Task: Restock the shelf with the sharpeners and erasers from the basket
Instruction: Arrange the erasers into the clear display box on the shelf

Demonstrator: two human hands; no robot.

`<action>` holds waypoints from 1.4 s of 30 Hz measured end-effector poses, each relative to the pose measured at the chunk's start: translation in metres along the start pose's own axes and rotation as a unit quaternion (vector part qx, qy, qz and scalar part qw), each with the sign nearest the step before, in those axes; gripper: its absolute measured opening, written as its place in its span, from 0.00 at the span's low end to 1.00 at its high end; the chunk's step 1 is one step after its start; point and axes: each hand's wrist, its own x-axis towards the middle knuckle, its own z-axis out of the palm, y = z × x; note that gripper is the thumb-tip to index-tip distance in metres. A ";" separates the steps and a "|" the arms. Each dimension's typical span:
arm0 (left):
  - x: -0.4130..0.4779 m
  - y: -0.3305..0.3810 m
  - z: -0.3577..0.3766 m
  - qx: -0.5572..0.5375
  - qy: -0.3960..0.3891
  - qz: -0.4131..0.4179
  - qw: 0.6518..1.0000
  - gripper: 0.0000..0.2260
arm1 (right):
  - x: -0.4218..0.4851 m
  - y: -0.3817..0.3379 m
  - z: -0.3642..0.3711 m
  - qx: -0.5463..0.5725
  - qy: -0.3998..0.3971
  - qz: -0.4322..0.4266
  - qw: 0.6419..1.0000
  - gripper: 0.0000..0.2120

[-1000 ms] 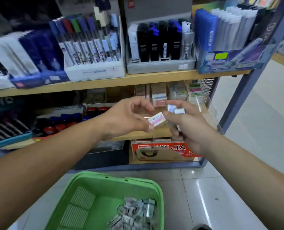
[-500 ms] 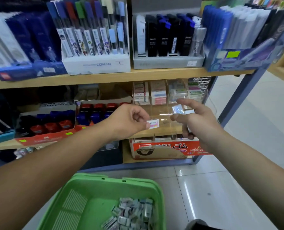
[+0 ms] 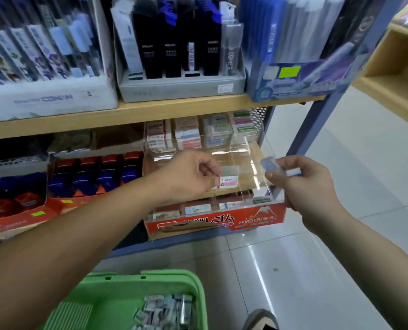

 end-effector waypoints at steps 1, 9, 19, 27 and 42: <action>0.007 0.002 0.004 0.028 0.001 0.006 1.000 0.05 | 0.003 0.003 -0.003 0.003 0.008 0.005 1.000 0.05; 0.027 0.010 0.012 0.062 0.023 0.022 0.998 0.04 | 0.001 0.009 -0.014 -0.008 -0.019 -0.024 1.000 0.07; -0.014 -0.023 -0.023 0.046 0.045 -0.005 0.998 0.07 | -0.009 0.001 0.031 -0.021 -0.111 -0.049 0.992 0.02; 0.017 0.019 -0.001 0.036 0.069 0.055 0.995 0.03 | -0.003 0.004 0.021 0.038 -0.039 -0.004 0.999 0.01; 0.031 0.017 0.049 0.444 -0.025 0.004 0.896 0.05 | -0.010 -0.001 0.002 0.089 -0.082 0.064 0.991 0.02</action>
